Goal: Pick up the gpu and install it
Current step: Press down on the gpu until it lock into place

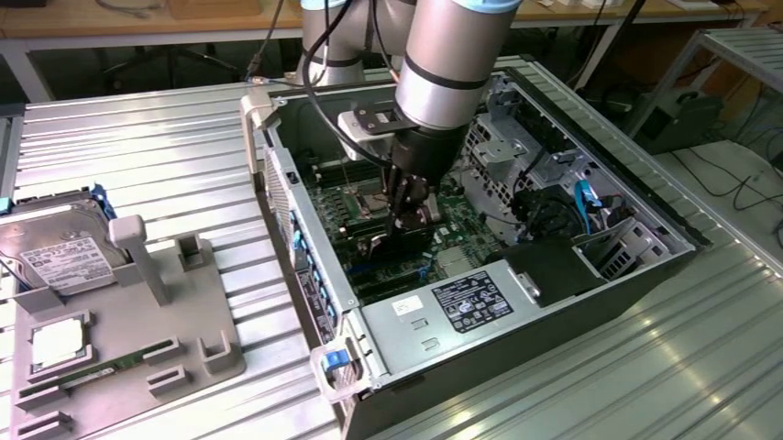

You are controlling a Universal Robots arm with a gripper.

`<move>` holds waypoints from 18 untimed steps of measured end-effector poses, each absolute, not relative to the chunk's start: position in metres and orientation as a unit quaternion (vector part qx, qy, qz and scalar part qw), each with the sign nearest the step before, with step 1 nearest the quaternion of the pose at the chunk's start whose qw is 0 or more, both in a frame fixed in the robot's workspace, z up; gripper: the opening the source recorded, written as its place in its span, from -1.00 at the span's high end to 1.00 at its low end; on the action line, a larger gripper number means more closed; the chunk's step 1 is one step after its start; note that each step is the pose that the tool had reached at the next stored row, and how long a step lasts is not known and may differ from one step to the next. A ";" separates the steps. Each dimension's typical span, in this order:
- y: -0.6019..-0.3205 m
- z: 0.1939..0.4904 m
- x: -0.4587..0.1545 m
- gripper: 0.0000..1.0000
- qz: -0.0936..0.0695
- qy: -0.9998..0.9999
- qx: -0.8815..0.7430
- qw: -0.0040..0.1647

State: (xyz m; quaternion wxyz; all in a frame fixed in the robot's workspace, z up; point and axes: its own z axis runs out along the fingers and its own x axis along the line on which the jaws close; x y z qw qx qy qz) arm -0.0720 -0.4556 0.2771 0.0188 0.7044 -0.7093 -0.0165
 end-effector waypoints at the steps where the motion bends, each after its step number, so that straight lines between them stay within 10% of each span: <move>1: -0.456 0.277 -0.072 0.79 -0.016 -0.709 0.704 0.019; 18: -0.455 0.283 -0.095 0.79 -0.020 -0.709 0.705 0.023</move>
